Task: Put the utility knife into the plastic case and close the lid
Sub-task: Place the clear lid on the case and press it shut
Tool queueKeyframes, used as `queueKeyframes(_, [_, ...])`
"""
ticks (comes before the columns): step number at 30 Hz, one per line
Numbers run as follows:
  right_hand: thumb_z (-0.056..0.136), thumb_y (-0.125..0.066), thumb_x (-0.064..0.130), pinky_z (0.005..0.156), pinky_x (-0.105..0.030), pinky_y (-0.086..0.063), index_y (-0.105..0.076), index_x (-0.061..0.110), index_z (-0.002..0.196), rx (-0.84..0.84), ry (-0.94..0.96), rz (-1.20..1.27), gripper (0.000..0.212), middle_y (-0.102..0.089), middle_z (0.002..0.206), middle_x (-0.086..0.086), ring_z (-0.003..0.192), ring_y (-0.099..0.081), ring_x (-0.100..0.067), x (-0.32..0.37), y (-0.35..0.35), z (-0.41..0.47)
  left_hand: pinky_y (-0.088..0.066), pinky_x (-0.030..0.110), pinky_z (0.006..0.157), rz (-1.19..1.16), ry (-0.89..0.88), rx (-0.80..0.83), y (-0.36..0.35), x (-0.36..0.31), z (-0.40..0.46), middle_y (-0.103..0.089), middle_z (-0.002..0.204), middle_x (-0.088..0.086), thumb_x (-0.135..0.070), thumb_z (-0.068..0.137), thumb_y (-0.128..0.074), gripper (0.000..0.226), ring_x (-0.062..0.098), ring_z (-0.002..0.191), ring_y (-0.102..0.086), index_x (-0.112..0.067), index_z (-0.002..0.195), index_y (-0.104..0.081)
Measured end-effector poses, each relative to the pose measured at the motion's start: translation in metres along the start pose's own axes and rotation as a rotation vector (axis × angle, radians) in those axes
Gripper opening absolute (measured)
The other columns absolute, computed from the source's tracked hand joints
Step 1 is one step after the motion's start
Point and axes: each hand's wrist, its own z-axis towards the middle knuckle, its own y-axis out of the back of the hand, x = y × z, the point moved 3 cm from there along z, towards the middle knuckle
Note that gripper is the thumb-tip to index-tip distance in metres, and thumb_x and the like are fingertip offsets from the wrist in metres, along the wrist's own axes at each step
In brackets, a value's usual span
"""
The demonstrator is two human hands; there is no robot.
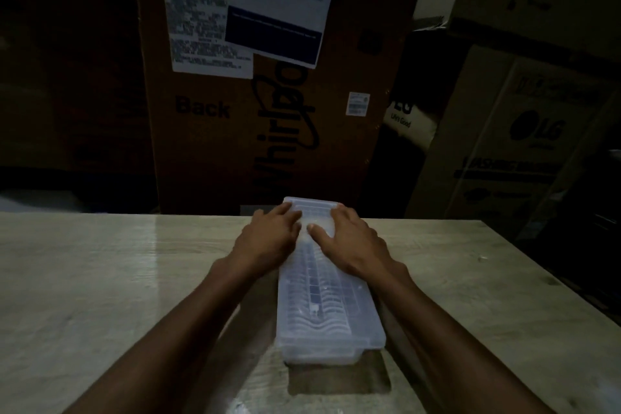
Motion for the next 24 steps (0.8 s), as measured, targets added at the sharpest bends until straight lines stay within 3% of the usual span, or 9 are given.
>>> queueKeyframes(2, [0.092,-0.036,0.067,0.105,-0.048,-0.039,-0.022,0.019,0.153,-0.010,-0.006,0.005,0.079,-0.019,0.165,-0.001,0.138,-0.043,-0.030,0.000,-0.001,0.000,-0.033,0.047,0.114,0.134,0.019,-0.018,0.002,-0.014,-0.016,-0.026,0.163,0.007,-0.030,0.101,-0.041,0.049,0.031,0.147,-0.025,-0.020,0.149,-0.036])
queueKeyframes(5, [0.092,-0.040,0.065,0.101,-0.046,-0.041,-0.024,0.020,0.151,-0.030,-0.004,0.031,0.076,-0.028,0.160,-0.003,0.133,-0.047,-0.030,0.000,0.000,0.000,-0.028,0.047,0.119,0.164,0.021,-0.018,0.001,-0.033,-0.042,-0.025,0.163,0.009,-0.029,0.099,-0.046,0.054,0.028,0.152,-0.016,-0.015,0.149,-0.033])
queueKeyframes(9, [0.092,-0.044,0.062,0.096,-0.043,-0.043,-0.032,0.023,0.145,-0.057,0.005,0.067,0.067,-0.037,0.153,-0.003,0.126,-0.052,-0.030,-0.001,0.000,-0.002,-0.020,0.042,0.124,0.141,0.007,-0.005,-0.006,-0.044,-0.073,-0.015,0.166,0.009,-0.035,0.101,-0.035,0.059,0.022,0.154,-0.007,-0.012,0.153,-0.023])
queueKeyframes(12, [0.093,-0.045,0.060,0.097,-0.041,-0.043,-0.037,0.020,0.144,-0.072,0.011,0.050,0.065,-0.041,0.151,-0.005,0.127,-0.050,-0.029,0.001,0.002,-0.004,-0.019,0.038,0.124,0.115,0.014,-0.052,-0.008,-0.048,-0.084,-0.016,0.167,0.005,-0.037,0.101,-0.027,0.057,0.016,0.154,-0.009,-0.015,0.154,-0.023])
queueKeyframes(15, [0.095,-0.043,0.055,0.099,-0.043,-0.043,-0.052,0.016,0.136,-0.177,0.080,-0.131,0.057,-0.047,0.140,-0.009,0.124,-0.046,-0.029,0.007,0.009,-0.009,-0.022,0.039,0.122,0.129,0.024,-0.077,-0.005,-0.049,-0.084,-0.021,0.166,0.004,-0.037,0.101,-0.026,0.056,0.017,0.153,-0.013,-0.016,0.153,-0.027])
queueKeyframes(19, [0.100,-0.041,0.041,0.092,-0.040,-0.048,-0.064,0.013,0.123,-0.247,0.137,-0.181,0.043,-0.058,0.127,-0.010,0.114,-0.052,-0.025,0.014,0.012,-0.030,-0.026,0.040,0.120,0.131,0.043,-0.072,-0.003,-0.051,-0.084,-0.025,0.164,0.004,-0.037,0.101,-0.029,0.054,0.017,0.152,-0.017,-0.017,0.151,-0.031])
queueKeyframes(21, [0.101,-0.038,0.040,0.099,-0.039,-0.045,-0.059,0.012,0.130,-0.170,0.113,-0.152,0.045,-0.056,0.138,-0.011,0.124,-0.051,-0.025,0.014,0.007,-0.043,-0.028,0.041,0.119,0.134,0.044,-0.075,-0.002,-0.051,-0.084,-0.027,0.164,0.003,-0.035,0.100,-0.030,0.052,0.017,0.152,-0.019,-0.018,0.149,-0.034])
queueKeyframes(24, [0.103,-0.035,0.042,0.119,-0.038,-0.026,-0.037,0.012,0.149,-0.031,0.069,-0.044,0.055,-0.031,0.162,-0.008,0.151,-0.024,-0.021,0.012,0.002,-0.055,-0.030,0.043,0.117,0.109,0.059,-0.088,-0.002,-0.049,-0.083,-0.028,0.163,0.002,-0.034,0.100,-0.030,0.050,0.017,0.152,-0.020,-0.019,0.148,-0.036])
